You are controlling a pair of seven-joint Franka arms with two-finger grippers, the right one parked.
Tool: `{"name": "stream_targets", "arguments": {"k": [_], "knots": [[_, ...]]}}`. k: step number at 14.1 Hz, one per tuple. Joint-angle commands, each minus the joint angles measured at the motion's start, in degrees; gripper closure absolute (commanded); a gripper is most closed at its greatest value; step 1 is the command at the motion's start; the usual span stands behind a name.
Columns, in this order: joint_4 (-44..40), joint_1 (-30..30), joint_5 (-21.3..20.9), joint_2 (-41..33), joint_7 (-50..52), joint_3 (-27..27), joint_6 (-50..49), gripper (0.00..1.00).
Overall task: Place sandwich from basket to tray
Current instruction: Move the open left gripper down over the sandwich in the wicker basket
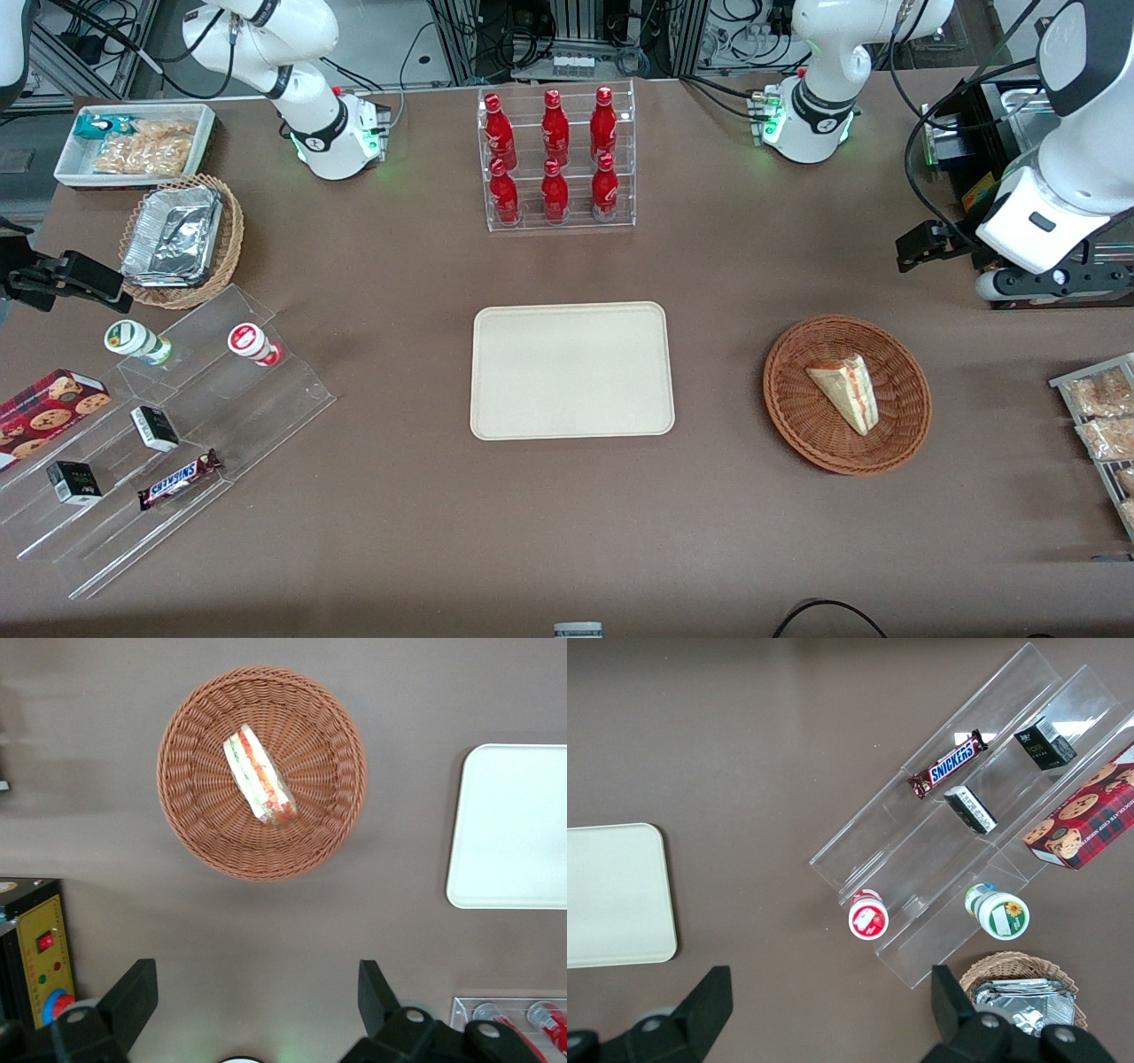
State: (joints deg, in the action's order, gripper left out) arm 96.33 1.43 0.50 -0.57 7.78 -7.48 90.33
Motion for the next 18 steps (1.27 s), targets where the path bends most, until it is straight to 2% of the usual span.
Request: {"name": "stream_targets", "arguments": {"k": [1, 4, 7, 14, 18], "knots": [[-1.41, 0.33, -3.11, 1.19, -2.49, -0.51, -0.6, 0.0], [-0.27, 0.42, -3.22, 3.9, -2.5, -0.51, -0.59, 0.0], [3.32, 0.24, -3.22, 7.42, -2.42, -0.51, 4.84, 0.0], [19.4, 0.42, -3.22, 10.67, -0.49, -0.51, 32.42, 0.0], [22.84, 0.77, -2.96, 12.96, 4.34, -0.43, 42.54, 0.0]]}}
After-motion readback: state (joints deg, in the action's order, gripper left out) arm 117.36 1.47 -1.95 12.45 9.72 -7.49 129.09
